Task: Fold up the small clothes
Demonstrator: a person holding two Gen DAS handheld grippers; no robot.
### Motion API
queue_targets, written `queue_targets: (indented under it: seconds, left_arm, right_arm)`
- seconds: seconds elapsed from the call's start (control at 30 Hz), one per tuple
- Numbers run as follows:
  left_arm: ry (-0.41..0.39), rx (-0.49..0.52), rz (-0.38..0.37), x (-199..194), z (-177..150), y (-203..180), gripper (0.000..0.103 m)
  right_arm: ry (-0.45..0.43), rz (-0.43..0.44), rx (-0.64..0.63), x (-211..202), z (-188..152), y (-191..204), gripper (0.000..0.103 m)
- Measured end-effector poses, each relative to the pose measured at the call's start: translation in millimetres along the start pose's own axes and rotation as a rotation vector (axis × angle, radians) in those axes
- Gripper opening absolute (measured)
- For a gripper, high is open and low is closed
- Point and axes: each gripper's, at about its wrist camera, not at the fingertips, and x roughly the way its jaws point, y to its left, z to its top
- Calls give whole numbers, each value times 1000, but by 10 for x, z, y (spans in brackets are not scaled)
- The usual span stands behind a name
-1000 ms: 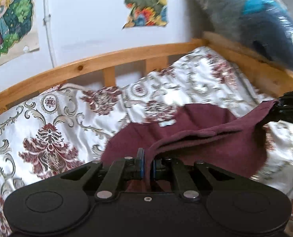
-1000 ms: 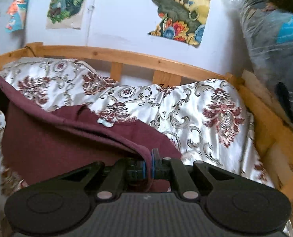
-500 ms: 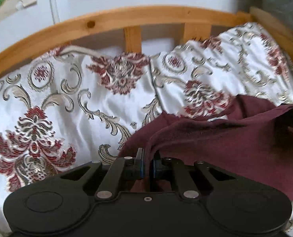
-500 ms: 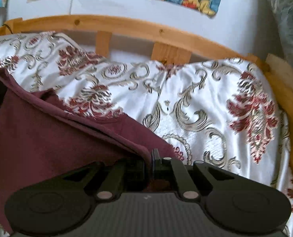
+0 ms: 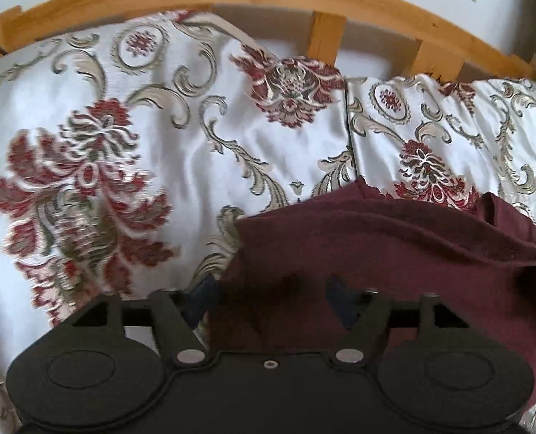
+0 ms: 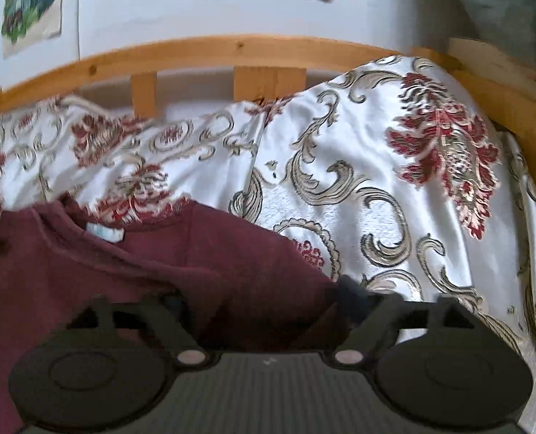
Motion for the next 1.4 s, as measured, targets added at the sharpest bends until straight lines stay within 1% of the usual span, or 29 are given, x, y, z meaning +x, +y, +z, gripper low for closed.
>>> queue_targets:
  seconds: [0.03, 0.07, 0.13, 0.17, 0.23, 0.3, 0.4, 0.43, 0.5, 0.57, 0.6, 0.63, 0.7, 0.8, 0.87, 0.9, 0.97, 1.0, 1.03, 1.17, 1.2, 1.23, 1.3, 1.33, 1.4]
  left_arm:
    - [-5, -1, -4, -55, -18, 27, 81]
    - [-12, -7, -8, -127, -49, 69, 83]
    - [-30, -25, -13, -270, -115, 136, 91]
    - [-35, -34, -13, -343, -152, 164, 92]
    - [-41, -54, -3, -491, -258, 201, 99]
    - [-63, -71, 1, -670, -429, 214, 102]
    - [-124, -83, -25, -825, -748, 207, 102]
    - [-129, -82, -19, -824, -837, 198, 102]
    - [-108, -69, 2, -731, -982, 162, 102]
    - [-54, -48, 8, -592, -1056, 127, 102]
    - [-42, -33, 5, -547, -1066, 108, 102]
    - [-47, -15, 4, -518, -1085, 96, 102]
    - [-69, 4, 25, -481, -1097, 71, 102]
    - [-88, 16, 20, -458, -1097, 85, 102]
    - [-91, 12, 21, -422, -1108, 103, 102]
    - [-87, 10, 26, -396, -1117, 116, 102]
    - [-84, 6, 28, -359, -1129, 133, 102]
    - [-87, 2, 26, -350, -1135, 138, 102]
    - [-87, -2, 25, -339, -1140, 144, 102]
    - [-60, -32, 17, -287, -1136, 195, 102]
    - [-50, -46, 13, -274, -1132, 216, 102]
    - [-39, -58, 14, -261, -1133, 239, 102]
    - [-18, -99, 1, -240, -1130, 290, 102]
    - [-10, -118, -8, -232, -1129, 312, 102]
    - [1, -145, -20, -226, -1127, 337, 102]
  right_arm:
    - [-20, -2, 11, -57, -12, -20, 102]
    - [-33, -4, 18, -97, -12, -32, 103]
    - [-55, 7, 32, -182, 10, -81, 103]
    - [-60, 8, 35, -207, 25, -97, 103]
    - [-74, -1, 46, -274, 51, -123, 103]
    - [-64, 9, 50, -304, 41, -116, 103]
    - [-38, 7, 35, -275, -66, -30, 103]
    - [-23, 0, 21, -238, -112, 16, 103]
    - [1, -16, -6, -146, -198, 115, 103]
    - [10, -22, -10, -78, -263, 189, 103]
    - [10, -27, 0, -43, -285, 210, 103]
    - [11, -43, 8, -3, -300, 233, 103]
    - [1, -97, 7, 45, -313, 268, 103]
    - [-16, -219, -19, 88, -295, 263, 103]
    - [-14, -292, -4, 125, -273, 184, 103]
    - [-8, -308, 29, 141, -268, 113, 103]
    - [-2, -280, 119, 149, -305, -49, 103]
    - [-15, -264, 160, 128, -340, -113, 103]
    - [-36, -248, 176, 97, -370, -144, 103]
    - [-58, -222, 190, 13, -378, -167, 103]
    - [-69, -221, 205, -40, -376, -172, 103]
    - [-76, -238, 216, -83, -361, -172, 103]
    - [-80, -303, 238, -204, -346, -145, 103]
    - [-85, -315, 239, -274, -343, -102, 103]
    - [-112, -277, 209, -417, -356, 20, 103]
